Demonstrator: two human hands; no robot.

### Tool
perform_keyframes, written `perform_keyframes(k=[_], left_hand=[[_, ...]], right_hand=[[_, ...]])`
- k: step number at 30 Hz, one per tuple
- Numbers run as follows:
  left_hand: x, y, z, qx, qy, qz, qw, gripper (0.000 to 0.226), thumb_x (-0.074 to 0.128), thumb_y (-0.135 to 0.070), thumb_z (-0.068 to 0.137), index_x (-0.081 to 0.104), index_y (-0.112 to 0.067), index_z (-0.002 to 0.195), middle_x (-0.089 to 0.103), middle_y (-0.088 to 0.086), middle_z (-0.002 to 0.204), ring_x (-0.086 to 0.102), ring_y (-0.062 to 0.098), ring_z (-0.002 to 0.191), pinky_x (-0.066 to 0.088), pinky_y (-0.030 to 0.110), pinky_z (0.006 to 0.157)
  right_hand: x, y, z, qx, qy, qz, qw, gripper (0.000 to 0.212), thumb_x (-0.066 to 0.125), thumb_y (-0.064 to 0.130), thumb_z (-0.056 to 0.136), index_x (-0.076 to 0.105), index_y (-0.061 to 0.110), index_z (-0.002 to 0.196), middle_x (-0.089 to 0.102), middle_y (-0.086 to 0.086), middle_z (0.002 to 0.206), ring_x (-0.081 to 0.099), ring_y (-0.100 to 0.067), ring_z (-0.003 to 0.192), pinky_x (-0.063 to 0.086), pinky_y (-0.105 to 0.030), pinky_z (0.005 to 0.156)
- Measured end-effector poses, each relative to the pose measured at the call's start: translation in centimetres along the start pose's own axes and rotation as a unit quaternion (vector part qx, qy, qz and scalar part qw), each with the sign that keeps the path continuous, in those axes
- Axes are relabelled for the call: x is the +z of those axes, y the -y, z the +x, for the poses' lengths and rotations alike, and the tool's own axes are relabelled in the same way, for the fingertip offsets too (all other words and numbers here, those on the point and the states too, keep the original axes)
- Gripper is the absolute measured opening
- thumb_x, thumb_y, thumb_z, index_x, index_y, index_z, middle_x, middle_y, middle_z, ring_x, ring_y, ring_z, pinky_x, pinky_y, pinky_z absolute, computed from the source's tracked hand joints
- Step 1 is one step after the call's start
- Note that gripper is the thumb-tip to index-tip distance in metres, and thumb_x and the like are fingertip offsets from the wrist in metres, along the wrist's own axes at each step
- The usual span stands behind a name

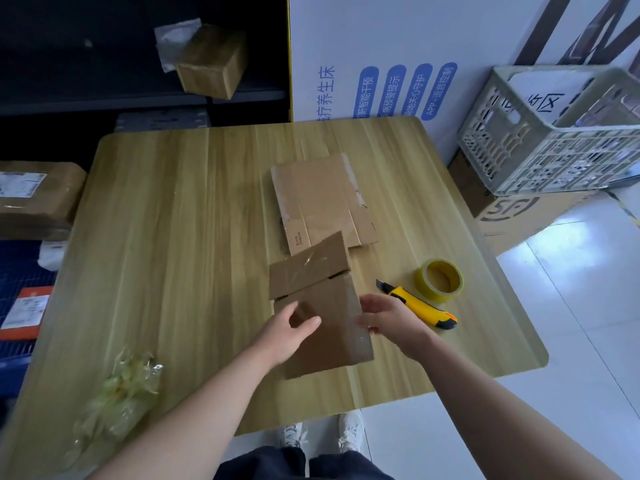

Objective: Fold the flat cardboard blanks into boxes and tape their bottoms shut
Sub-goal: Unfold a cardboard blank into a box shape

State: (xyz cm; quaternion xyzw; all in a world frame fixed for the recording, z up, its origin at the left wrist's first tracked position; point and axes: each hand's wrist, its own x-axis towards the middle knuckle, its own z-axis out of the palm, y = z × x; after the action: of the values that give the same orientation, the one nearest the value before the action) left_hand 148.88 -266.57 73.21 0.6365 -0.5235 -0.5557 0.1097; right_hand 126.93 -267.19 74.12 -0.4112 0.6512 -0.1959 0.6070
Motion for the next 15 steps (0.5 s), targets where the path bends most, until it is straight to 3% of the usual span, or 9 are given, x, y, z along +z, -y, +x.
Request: perform_keyframes(k=[2, 5, 9, 12, 15], left_hand=[[0.1, -1.9, 0.0, 0.006, 0.007, -0.078, 0.997, 0.076, 0.060, -0.057, 0.086, 0.033, -0.023, 0.147, 0.042, -0.011, 0.144, 0.039, 0.014, 0.136, 0.028, 0.026, 0.108], [0.2, -4.0, 0.2, -0.016, 0.023, -0.170, 0.985, 0.090, 0.063, -0.078, 0.062, 0.047, -0.026, 0.133, 0.054, -0.010, 0.136, 0.051, 0.014, 0.123, 0.039, 0.041, 0.108], [0.3, -4.8, 0.3, -0.034, 0.027, -0.224, 0.974, 0.057, 0.065, -0.065, 0.072, 0.052, -0.032, 0.116, 0.062, -0.006, 0.123, 0.058, 0.015, 0.112, 0.050, 0.046, 0.097], [0.0, -4.5, 0.0, -0.044, 0.028, -0.248, 0.967, 0.070, 0.070, -0.067, 0.062, 0.056, -0.027, 0.119, 0.065, -0.003, 0.119, 0.061, 0.019, 0.111, 0.053, 0.046, 0.093], [-0.4, -4.0, 0.1, -0.045, 0.022, -0.259, 0.965, 0.068, 0.076, -0.059, 0.069, 0.057, -0.021, 0.123, 0.068, 0.000, 0.116, 0.063, 0.021, 0.109, 0.051, 0.048, 0.095]], right_hand=[[-0.4, 1.5, -0.3, 0.002, 0.031, 0.065, 0.997, 0.022, 0.064, 0.004, 0.087, 0.066, 0.015, 0.106, 0.071, -0.004, 0.100, 0.066, -0.016, 0.088, 0.053, -0.030, 0.077], [-0.6, 3.2, -0.5, -0.004, 0.083, 0.092, 0.992, 0.009, 0.062, 0.021, 0.094, 0.064, 0.018, 0.102, 0.069, 0.002, 0.091, 0.066, -0.011, 0.078, 0.050, -0.024, 0.071], [-0.2, 3.7, -0.1, -0.021, 0.104, 0.054, 0.993, 0.019, 0.058, 0.033, 0.096, 0.064, 0.018, 0.106, 0.071, -0.002, 0.105, 0.067, -0.016, 0.096, 0.051, -0.034, 0.093], [0.4, 3.8, 0.0, -0.017, 0.122, 0.029, 0.992, 0.029, 0.061, 0.040, 0.093, 0.063, 0.022, 0.116, 0.070, 0.000, 0.114, 0.066, -0.018, 0.108, 0.048, -0.040, 0.101], [0.9, 3.9, 0.0, 0.000, 0.143, 0.018, 0.990, 0.036, 0.062, 0.044, 0.090, 0.061, 0.029, 0.123, 0.069, 0.004, 0.117, 0.065, -0.018, 0.110, 0.048, -0.040, 0.101]])
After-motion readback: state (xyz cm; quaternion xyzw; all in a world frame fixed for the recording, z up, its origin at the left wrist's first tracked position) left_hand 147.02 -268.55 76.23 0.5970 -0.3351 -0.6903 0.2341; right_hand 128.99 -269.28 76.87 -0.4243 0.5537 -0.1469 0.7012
